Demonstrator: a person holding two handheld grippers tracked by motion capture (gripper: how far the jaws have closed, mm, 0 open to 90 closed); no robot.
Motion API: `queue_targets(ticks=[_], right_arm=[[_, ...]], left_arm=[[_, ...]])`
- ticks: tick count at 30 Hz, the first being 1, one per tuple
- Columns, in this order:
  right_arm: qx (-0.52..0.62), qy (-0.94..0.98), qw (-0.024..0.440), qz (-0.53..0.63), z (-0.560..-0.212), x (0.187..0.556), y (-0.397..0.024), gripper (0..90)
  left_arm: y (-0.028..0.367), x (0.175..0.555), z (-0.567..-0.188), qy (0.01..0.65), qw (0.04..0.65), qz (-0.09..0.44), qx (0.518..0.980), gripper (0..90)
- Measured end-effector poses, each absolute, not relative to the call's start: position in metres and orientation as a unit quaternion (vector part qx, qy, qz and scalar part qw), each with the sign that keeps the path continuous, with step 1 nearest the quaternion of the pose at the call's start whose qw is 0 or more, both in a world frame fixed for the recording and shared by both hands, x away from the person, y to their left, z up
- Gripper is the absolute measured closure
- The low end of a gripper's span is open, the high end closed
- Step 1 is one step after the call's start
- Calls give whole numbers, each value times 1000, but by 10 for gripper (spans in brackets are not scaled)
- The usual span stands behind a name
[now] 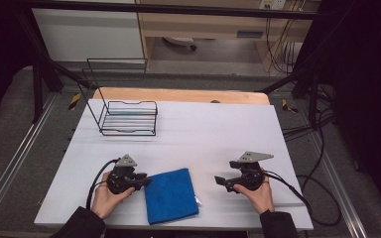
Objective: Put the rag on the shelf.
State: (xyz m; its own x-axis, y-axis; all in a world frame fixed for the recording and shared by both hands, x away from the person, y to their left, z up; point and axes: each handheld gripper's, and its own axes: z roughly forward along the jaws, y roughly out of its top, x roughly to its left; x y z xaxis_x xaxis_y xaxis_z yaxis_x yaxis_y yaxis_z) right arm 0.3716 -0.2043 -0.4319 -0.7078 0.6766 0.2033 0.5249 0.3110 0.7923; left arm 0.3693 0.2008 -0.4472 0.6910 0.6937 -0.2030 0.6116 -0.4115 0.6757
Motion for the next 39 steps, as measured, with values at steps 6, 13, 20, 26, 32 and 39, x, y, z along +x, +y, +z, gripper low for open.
queue_targets(ticks=[6, 13, 20, 26, 32, 39], right_arm=[[367, 808, 80, 454, -432, 373, -197, 131], [368, 809, 82, 452, -432, 372, -197, 117], [368, 809, 86, 450, -431, 372, -198, 104], [367, 811, 90, 447, -431, 371, -198, 95], [370, 808, 94, 449, -431, 372, -198, 89], [370, 808, 94, 449, -431, 371, -198, 87]], left_arm=[[200, 371, -447, 404, 372, 35, 835, 795], [198, 372, -445, 408, 367, 30, 836, 849], [194, 375, -432, 391, 367, 57, 842, 861], [179, 394, -422, 373, 346, 85, 857, 862], [159, 423, -423, 369, 329, 103, 863, 861], [144, 446, -426, 372, 335, 108, 859, 859]])
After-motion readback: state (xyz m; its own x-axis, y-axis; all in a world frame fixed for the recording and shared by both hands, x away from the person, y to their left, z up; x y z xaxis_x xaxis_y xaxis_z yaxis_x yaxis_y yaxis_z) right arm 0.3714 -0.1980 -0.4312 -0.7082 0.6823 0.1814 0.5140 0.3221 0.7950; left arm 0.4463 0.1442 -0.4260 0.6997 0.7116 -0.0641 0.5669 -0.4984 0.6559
